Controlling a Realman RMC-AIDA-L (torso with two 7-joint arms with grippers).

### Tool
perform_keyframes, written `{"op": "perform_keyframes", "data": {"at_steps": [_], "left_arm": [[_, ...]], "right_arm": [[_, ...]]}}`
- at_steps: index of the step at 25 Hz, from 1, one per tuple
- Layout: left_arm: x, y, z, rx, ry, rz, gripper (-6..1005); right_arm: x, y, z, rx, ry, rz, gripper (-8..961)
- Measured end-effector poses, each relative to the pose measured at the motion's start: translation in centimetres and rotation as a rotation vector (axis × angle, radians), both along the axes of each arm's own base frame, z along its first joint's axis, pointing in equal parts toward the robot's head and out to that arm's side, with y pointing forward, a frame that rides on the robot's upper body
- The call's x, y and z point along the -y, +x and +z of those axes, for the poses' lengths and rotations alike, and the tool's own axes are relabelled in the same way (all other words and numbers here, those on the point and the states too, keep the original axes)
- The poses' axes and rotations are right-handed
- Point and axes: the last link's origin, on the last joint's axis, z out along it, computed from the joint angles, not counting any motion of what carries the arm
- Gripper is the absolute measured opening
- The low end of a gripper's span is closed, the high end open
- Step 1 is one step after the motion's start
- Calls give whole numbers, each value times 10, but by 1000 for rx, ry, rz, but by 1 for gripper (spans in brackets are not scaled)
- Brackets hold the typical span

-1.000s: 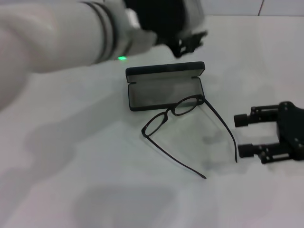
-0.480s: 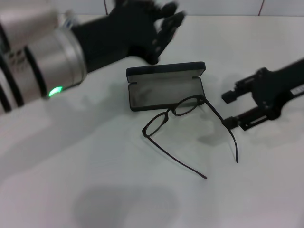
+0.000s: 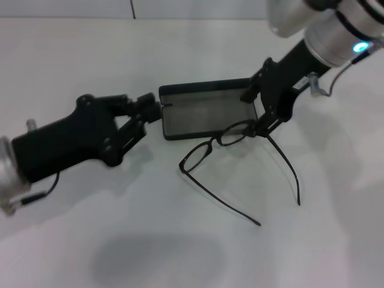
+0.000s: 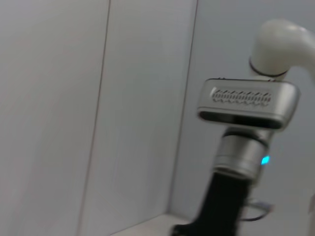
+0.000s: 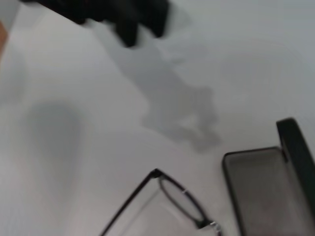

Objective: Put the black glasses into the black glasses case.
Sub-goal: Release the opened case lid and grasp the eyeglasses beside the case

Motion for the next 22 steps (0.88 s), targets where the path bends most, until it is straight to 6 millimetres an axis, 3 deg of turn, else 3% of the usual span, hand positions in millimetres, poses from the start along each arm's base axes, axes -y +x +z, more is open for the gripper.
{"op": "perform_keyframes", "data": {"at_steps": [4, 8, 22], "left_arm": [[23, -32, 2, 156, 10, -29, 141], [42, -47, 0, 216, 59, -41, 141], [47, -49, -56, 170, -34, 18, 142]], "right_arm": [[-3, -16, -17, 81, 0, 84, 703], [-2, -23, -33, 160, -5, 171, 699], [13, -28, -61, 246, -48, 399, 685]]}}
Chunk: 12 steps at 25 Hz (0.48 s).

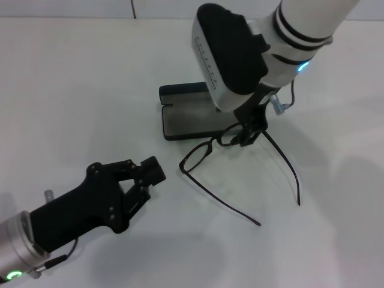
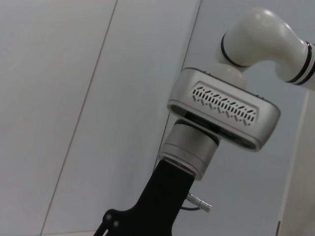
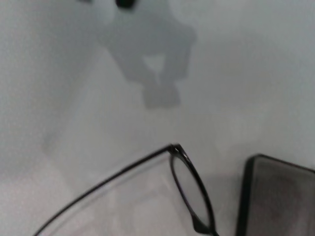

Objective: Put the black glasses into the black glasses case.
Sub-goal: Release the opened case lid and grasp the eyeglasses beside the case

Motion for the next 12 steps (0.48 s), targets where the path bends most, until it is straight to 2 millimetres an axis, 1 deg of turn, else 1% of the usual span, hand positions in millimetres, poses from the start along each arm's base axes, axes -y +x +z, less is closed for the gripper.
{"op": "perform_keyframes", "data": {"at_steps": [8, 12], "left_arm": [[4, 1, -9, 6, 0, 10, 142], [8, -1, -11, 6, 7, 22, 142]], "right_arm": [[16, -7, -24, 18, -65, 89, 680], [18, -9, -30, 0, -68, 114, 677]]}}
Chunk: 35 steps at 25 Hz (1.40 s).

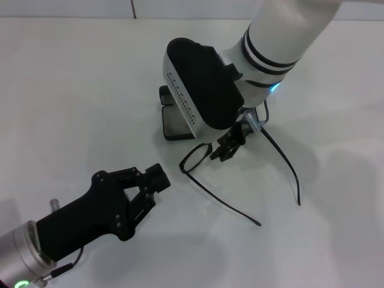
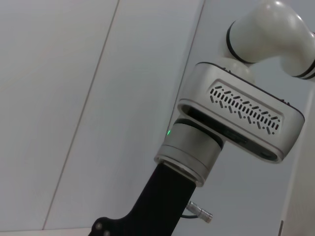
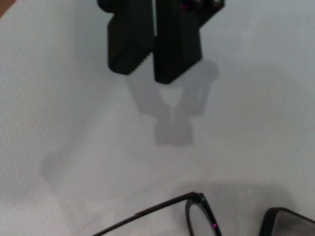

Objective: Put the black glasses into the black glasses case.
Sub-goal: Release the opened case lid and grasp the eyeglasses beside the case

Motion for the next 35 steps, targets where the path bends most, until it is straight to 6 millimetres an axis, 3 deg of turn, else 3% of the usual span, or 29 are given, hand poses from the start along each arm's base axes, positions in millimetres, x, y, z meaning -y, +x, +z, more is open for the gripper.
{"op": "perform_keyframes", "data": {"at_steps": [20, 31, 35], "left_arm": [[-3, 0, -1, 3, 7, 15, 142], [-4, -1, -5, 24, 14, 64, 145], [-4, -1, -6, 19, 16, 66, 147]], "right_arm": [[-4, 24, -4, 38, 18, -52, 662], [-1, 24, -6, 26, 9, -47, 523], [2, 26, -7, 6, 3, -48, 336]]}}
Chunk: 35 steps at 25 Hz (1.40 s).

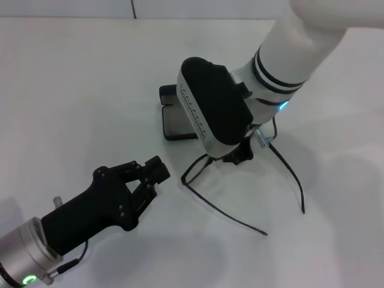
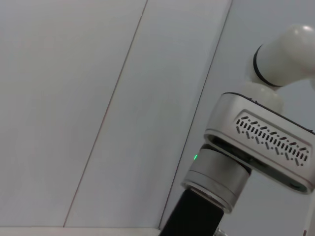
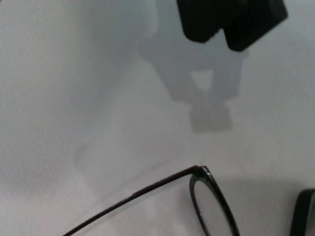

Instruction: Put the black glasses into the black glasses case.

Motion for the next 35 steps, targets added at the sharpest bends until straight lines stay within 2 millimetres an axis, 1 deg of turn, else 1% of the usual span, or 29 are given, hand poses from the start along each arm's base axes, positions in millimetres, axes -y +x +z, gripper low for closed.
{"op": "perform_keyframes", "data": {"at_steps": [2, 6, 9, 10, 13, 18, 22, 26, 28, 32, 35], "left_arm": [[0, 1, 0, -2, 3, -8, 147], [0, 1, 2, 5, 13, -10, 149], [1, 1, 3, 8, 18, -10, 147], [2, 0, 4, 10, 21, -10, 146], [3, 2, 7, 25, 36, -22, 143], [0, 16, 18, 78, 116, -120, 118], [-17, 31, 29, 128, 184, -193, 98], [-38, 46, 35, 137, 229, -264, 78], [-51, 58, 36, 141, 230, -313, 72], [-69, 78, 38, 158, 208, -389, 59], [-80, 89, 40, 170, 185, -423, 49]], "right_arm": [[3, -1, -1, -33, 0, -8, 252], [2, -3, 4, -129, 28, -76, 105], [0, -7, 13, -248, 59, -138, 105], [-2, -9, 22, -318, 78, -166, 105], [-5, -8, 46, -431, 113, -231, 104], [-8, 14, 88, -564, 158, -353, 100], [-3, 31, 111, -704, 167, -425, 92], [8, 40, 118, -860, 147, -468, 81], [12, 43, 121, -961, 129, -485, 81], [20, 43, 129, -1184, 55, -481, 81], [20, 44, 136, -1285, 15, -471, 79]]}}
